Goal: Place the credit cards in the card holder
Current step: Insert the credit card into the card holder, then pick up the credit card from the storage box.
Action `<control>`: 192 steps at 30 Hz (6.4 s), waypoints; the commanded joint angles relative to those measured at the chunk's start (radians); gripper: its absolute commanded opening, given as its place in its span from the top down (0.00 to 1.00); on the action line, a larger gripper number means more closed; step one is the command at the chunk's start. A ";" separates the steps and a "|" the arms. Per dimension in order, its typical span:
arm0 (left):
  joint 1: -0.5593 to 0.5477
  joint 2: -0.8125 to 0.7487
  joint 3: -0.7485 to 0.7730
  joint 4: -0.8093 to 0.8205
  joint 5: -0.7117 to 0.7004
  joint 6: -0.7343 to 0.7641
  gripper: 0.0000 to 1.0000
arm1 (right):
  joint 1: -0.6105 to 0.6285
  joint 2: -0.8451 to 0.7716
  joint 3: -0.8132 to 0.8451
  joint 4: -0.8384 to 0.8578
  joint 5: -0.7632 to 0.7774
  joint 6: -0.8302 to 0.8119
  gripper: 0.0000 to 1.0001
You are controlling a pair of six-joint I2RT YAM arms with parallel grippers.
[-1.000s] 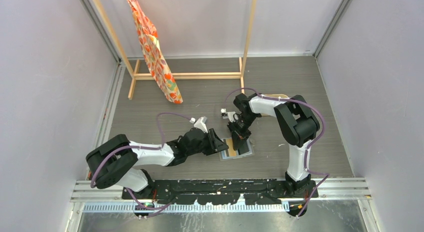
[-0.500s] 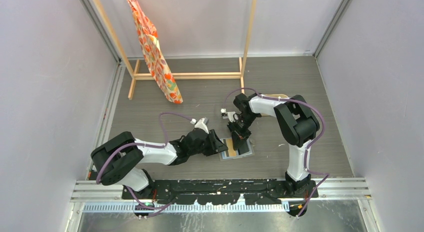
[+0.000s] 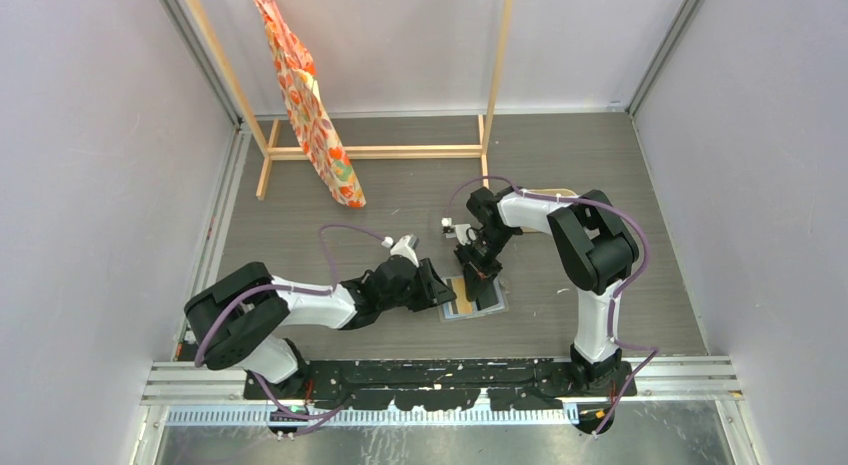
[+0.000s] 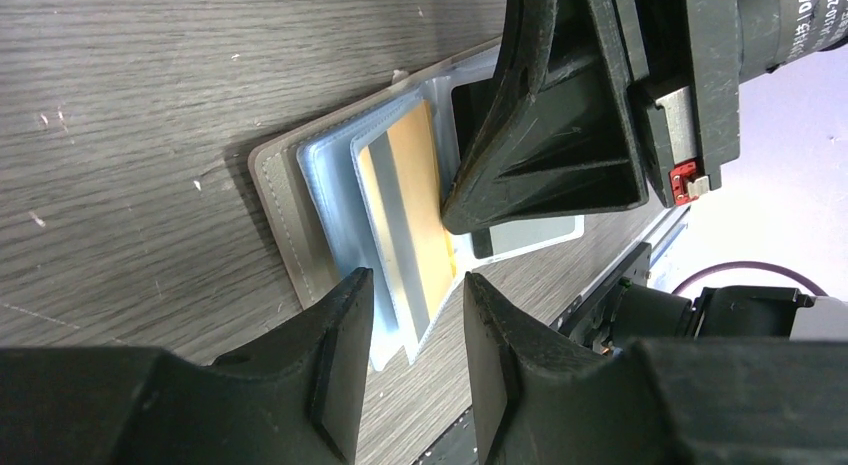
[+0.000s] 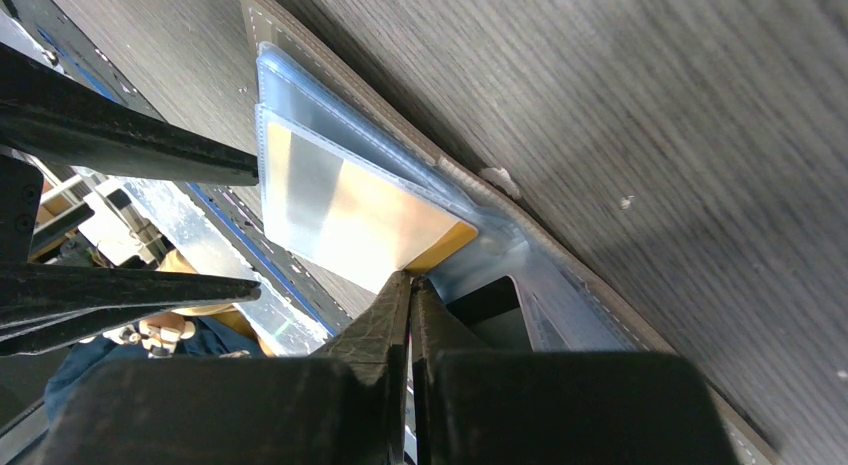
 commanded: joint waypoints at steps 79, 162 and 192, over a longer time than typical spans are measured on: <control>0.008 0.110 0.317 -0.256 0.057 0.011 0.71 | -0.188 -0.186 0.033 -0.085 -0.079 -0.091 0.93; 0.042 -0.251 -0.078 0.215 -0.095 0.534 0.35 | -0.631 0.138 0.399 0.111 -0.006 0.092 0.66; 0.042 -0.254 -0.094 0.225 -0.104 0.520 0.34 | -0.613 0.100 0.364 0.109 -0.064 0.085 0.68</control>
